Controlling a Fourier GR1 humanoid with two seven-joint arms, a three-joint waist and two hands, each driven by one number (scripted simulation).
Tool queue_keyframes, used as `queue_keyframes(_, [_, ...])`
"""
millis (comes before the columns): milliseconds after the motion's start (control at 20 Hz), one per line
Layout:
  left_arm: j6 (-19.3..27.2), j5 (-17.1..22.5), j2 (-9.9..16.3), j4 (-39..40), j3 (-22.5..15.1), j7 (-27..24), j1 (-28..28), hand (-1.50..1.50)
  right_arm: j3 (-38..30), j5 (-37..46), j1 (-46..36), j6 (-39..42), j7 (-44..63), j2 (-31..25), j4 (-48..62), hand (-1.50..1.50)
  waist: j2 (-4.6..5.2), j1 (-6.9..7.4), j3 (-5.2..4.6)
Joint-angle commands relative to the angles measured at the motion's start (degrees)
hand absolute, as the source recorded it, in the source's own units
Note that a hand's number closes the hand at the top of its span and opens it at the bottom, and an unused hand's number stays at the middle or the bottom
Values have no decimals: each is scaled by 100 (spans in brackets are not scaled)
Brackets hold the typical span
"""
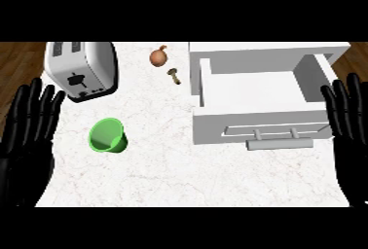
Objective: Pick up the cup, place it into the drawer and close the drawer
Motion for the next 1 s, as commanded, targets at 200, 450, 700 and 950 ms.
queue_keyframes(200, [-1043, 784, 275, 176, -206, -225, -220, -150, -237, 92, -74, -126, 140, -16, 82, -150, 140, 228, -70])
queue_keyframes(450, [-1265, 2001, 62, 714, 86, 265, 1, -150, 78, 432, -231, 65, 533, -217, 249, -150, 144, 261, -72])
queue_keyframes(700, [-1569, 2444, 277, 1364, 560, 340, -312, -150, 121, 527, 242, 212, 4, -81, 353, -150, 142, 227, -68])
queue_keyframes(950, [-1779, 2345, 417, 2038, 1024, -139, -65, -150, -363, 81, -23, 428, 362, -311, 204, -150, 141, 229, -68])
